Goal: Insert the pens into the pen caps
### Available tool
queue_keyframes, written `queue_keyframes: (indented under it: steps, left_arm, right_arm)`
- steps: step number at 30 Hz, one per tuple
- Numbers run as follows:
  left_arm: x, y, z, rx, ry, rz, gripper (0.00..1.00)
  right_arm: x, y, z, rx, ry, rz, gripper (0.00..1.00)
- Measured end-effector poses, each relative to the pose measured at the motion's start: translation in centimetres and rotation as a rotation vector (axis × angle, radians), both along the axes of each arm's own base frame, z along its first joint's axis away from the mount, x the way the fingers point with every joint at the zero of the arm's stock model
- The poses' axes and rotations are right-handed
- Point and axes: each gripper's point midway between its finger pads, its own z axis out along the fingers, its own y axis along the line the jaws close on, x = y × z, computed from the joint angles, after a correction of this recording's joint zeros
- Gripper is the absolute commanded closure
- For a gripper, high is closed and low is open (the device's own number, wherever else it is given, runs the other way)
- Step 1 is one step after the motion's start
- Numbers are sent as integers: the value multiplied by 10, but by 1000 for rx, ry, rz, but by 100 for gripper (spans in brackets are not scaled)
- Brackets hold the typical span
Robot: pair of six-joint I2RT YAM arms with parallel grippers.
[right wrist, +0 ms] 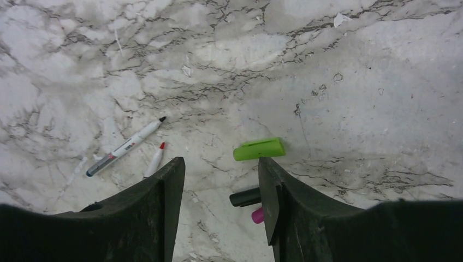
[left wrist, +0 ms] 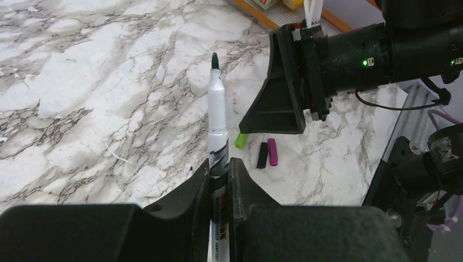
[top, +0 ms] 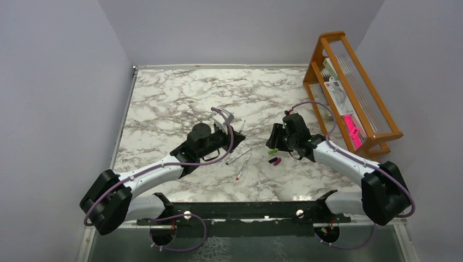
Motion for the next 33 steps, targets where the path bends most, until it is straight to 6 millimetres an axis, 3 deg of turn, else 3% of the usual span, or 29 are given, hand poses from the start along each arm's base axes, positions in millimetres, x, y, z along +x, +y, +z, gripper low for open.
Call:
queue_keyframes:
  steps: [5, 15, 20, 26, 33]
  left_arm:
    - [3, 5, -7, 25, 17, 33, 100]
    - [12, 10, -12, 41, 28, 93, 100]
    - [15, 11, -15, 46, 35, 114, 100]
    - [18, 14, -16, 53, 37, 136, 100]
    - [21, 18, -19, 65, 40, 159, 100]
  right_arm:
    - [-4, -2, -14, -6, 69, -50, 45]
    - [0, -19, -1, -1, 82, -301, 33]
    - [8, -14, 2, -44, 106, -370, 41]
    - [0, -8, -16, -51, 184, -438, 41]
    - [-2, -5, -22, -15, 205, -479, 44]
